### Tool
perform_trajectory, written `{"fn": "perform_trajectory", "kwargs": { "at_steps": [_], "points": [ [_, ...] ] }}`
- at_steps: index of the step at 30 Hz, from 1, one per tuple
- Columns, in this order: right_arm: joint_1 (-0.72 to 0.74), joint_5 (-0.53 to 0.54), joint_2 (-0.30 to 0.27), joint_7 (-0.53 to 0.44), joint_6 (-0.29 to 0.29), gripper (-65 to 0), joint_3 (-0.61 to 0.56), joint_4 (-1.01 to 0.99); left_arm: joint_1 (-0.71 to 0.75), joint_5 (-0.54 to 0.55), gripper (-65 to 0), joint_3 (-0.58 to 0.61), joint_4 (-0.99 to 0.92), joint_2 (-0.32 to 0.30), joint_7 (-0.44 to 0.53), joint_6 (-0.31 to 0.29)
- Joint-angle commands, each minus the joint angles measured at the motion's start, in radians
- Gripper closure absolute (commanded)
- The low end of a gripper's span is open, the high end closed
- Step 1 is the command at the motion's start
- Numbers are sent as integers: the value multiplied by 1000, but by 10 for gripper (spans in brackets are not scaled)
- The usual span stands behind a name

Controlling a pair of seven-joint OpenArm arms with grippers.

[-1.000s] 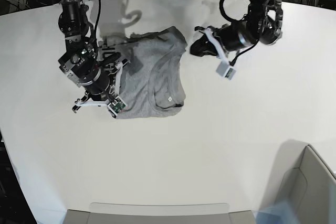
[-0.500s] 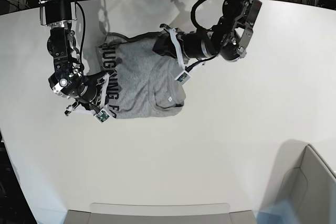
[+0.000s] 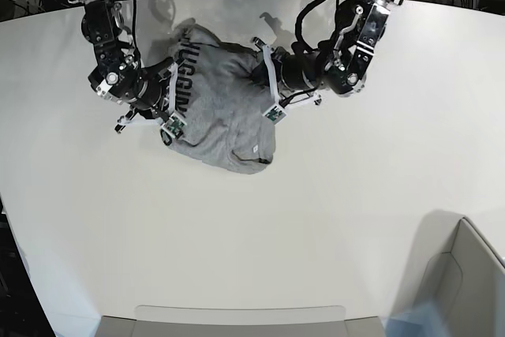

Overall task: Fold the T-shirt properly
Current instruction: 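Grasp the bundle with both grippers and flip it over, then drag the folded shirt with the left gripper toward the table's side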

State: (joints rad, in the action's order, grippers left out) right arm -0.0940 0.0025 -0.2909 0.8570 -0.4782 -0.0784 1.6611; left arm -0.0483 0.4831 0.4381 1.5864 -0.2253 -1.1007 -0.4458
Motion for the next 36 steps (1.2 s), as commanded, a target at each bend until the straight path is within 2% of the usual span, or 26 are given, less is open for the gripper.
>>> {"fn": "perform_trajectory", "kwargs": {
  "at_steps": [1,5,10,15,19,23,25,31,36],
  "points": [
    [-14,12,-1,14,-6,0,-21,40,-38,-62,0,-37,-5,-3,1,20],
    [-92,12,-6,61,-6,0,-136,130,-106,-110,0,-114,-74,0,21,20],
    [-123,12,2,61,-6,0,-281,156,-192,-106,0,-124,-179,4,164,20],
    [-126,12,-4,61,-1,0,-294,244,-239,-108,0,-134,-194,16,215,20],
    [-166,14,-1,49,-3,0,-134,382,-229,-105,0,-221,-100,22,212,20],
    [-172,20,0,8,-3,0,59,388,-146,-103,0,-278,48,48,186,20],
    [-166,20,11,6,-3,0,137,370,-84,-103,0,-258,119,51,152,18],
    [-132,20,60,8,-4,0,349,301,66,-103,0,-120,233,53,147,18],
    [-146,20,60,6,-6,0,412,274,87,-108,0,-49,210,66,215,20]
  ]
}}
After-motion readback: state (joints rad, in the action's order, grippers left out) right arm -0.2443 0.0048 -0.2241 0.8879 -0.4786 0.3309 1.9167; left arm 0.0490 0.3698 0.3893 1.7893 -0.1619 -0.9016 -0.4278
